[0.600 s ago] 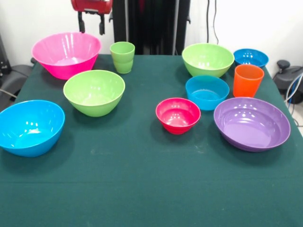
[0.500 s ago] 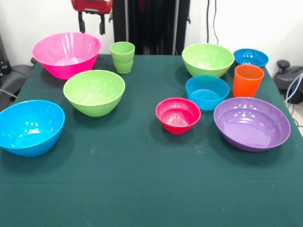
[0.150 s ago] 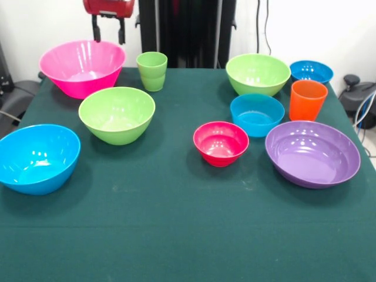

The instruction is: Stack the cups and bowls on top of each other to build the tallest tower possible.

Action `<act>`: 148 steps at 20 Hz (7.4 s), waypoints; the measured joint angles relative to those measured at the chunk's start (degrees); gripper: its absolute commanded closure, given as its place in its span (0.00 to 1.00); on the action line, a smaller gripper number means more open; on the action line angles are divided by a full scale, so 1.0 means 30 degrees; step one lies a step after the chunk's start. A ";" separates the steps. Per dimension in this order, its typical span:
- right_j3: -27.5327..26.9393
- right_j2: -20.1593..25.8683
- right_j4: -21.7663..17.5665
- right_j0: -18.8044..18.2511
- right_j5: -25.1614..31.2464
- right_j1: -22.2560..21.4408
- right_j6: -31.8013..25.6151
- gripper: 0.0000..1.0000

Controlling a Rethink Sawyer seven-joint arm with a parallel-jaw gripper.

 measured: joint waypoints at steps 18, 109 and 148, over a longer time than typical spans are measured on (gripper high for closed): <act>-0.0008 -0.0693 -0.0099 0.0300 -0.0842 0.1607 0.0000 0.00; -0.1752 -0.0211 0.0809 0.0659 -0.0332 0.2819 0.0000 0.00; -0.0262 -0.3319 0.2039 0.2992 0.1443 -0.2199 0.0004 0.00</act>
